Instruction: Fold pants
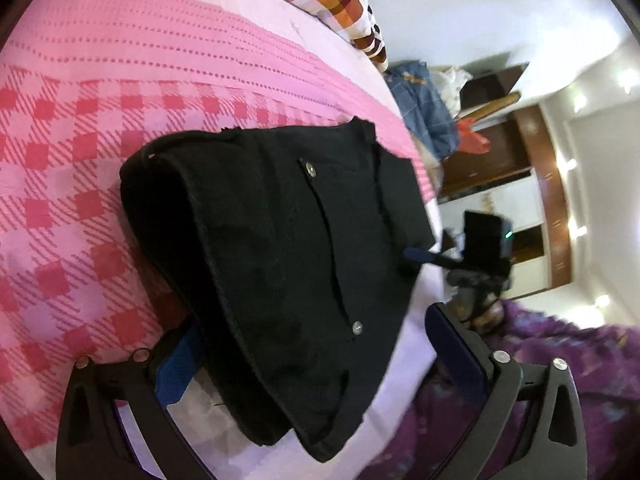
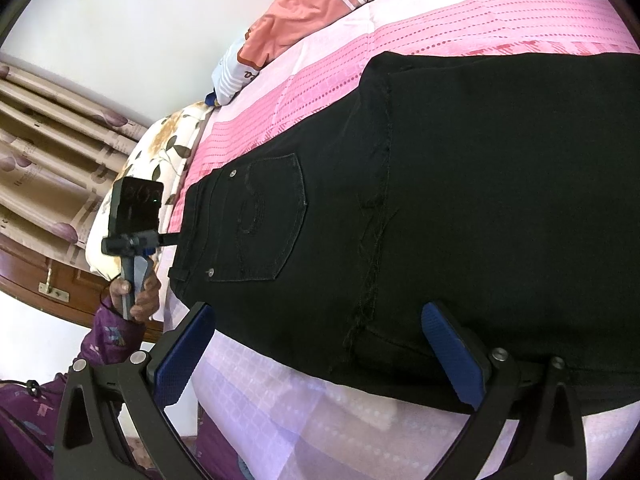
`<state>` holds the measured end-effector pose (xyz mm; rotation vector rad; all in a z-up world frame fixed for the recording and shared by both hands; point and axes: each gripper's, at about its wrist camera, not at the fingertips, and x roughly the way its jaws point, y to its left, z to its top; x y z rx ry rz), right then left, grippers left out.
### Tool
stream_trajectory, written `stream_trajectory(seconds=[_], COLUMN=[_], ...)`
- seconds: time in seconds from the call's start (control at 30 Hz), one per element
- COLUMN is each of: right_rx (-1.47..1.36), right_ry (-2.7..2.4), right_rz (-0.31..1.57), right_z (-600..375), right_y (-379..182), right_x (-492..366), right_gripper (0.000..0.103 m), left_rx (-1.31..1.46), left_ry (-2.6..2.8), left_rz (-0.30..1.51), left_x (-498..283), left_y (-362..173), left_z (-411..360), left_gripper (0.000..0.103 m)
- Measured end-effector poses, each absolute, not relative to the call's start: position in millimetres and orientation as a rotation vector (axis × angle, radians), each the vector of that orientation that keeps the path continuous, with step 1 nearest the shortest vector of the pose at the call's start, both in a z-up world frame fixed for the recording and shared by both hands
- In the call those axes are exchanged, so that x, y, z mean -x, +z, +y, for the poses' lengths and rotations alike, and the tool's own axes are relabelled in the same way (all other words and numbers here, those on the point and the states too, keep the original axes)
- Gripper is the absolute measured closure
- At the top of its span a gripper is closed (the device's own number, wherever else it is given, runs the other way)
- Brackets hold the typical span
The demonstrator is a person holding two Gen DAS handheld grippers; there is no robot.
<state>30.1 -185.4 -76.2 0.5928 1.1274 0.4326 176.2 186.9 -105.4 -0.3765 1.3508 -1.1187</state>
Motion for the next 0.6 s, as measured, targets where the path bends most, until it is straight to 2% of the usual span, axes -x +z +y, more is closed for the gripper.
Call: stream_trajectory(seconds=[0.17, 0.33, 0.37, 0.5, 0.6], right_rx=[-0.597, -0.606, -0.607, -0.613, -0.617], right_ry=[0.434, 0.437, 0.438, 0.446, 0.452], right_rz=[1.125, 1.121, 1.119, 1.115, 1.111], right_z=[-186, -186, -186, -188, -189], right_y=[-76, -76, -76, -76, -77], right_x=[-31, -31, -32, -34, -35], right_gripper=[0.001, 0.001, 0.000, 0.000, 0.000], left_rx=[0.441, 0.511, 0.516, 0.530, 0.537], left_ry=[-1.049, -0.961, -0.948, -0.906, -0.893], left_rz=[1.325, 1.315, 1.305, 1.268, 1.222], left_x=[-171, -165, -163, -156, -149], left_y=[-110, -117, -117, -117, -109], left_z=[191, 195, 196, 204, 204], left_gripper=[0.010, 0.050, 0.052, 0.076, 0.080])
